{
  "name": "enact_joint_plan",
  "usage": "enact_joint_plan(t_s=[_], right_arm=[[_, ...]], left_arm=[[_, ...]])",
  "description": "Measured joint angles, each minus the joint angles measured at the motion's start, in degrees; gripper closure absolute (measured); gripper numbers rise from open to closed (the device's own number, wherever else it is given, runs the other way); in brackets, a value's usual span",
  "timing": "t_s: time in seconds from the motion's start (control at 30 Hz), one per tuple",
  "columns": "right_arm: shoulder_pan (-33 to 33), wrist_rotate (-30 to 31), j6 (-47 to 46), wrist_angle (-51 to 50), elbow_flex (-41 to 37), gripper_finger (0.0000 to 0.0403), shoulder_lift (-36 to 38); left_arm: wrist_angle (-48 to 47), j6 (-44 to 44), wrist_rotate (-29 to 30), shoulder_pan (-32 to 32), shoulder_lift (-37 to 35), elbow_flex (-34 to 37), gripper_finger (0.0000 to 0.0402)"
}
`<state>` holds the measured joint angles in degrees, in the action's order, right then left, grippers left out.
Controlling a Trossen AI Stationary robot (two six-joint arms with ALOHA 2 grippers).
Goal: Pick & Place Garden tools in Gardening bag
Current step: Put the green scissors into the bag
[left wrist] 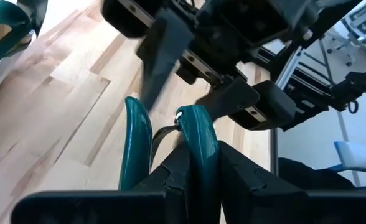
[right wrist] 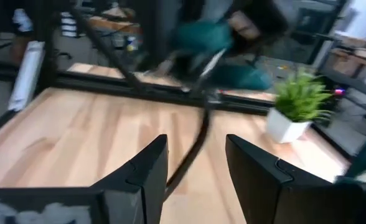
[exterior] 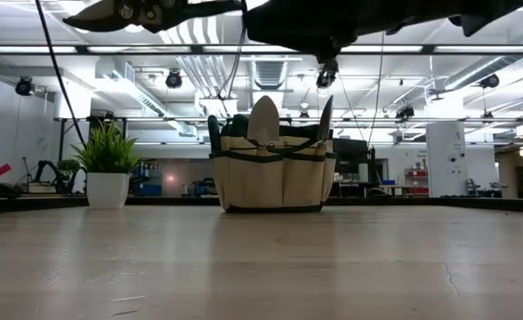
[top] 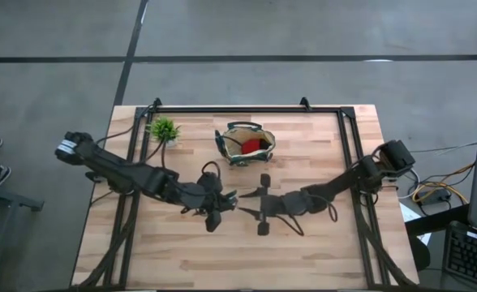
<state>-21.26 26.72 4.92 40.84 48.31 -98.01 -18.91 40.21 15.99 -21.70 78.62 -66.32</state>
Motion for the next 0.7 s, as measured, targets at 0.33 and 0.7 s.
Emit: enact_joint_plan(t_s=[0.33,0.7], right_arm=[[1.90,-0.11,1.29,-0.05,1.48,0.0241,-0.36],[2.15,-3.83,3.01,-4.99,3.22,0.0376,-0.40]], left_arm=[[1.50,-0.51,0.15,0.01,1.67,0.00,0.0346],[2.52,-1.18,0.19,0.01,1.72,0.00,0.0346]])
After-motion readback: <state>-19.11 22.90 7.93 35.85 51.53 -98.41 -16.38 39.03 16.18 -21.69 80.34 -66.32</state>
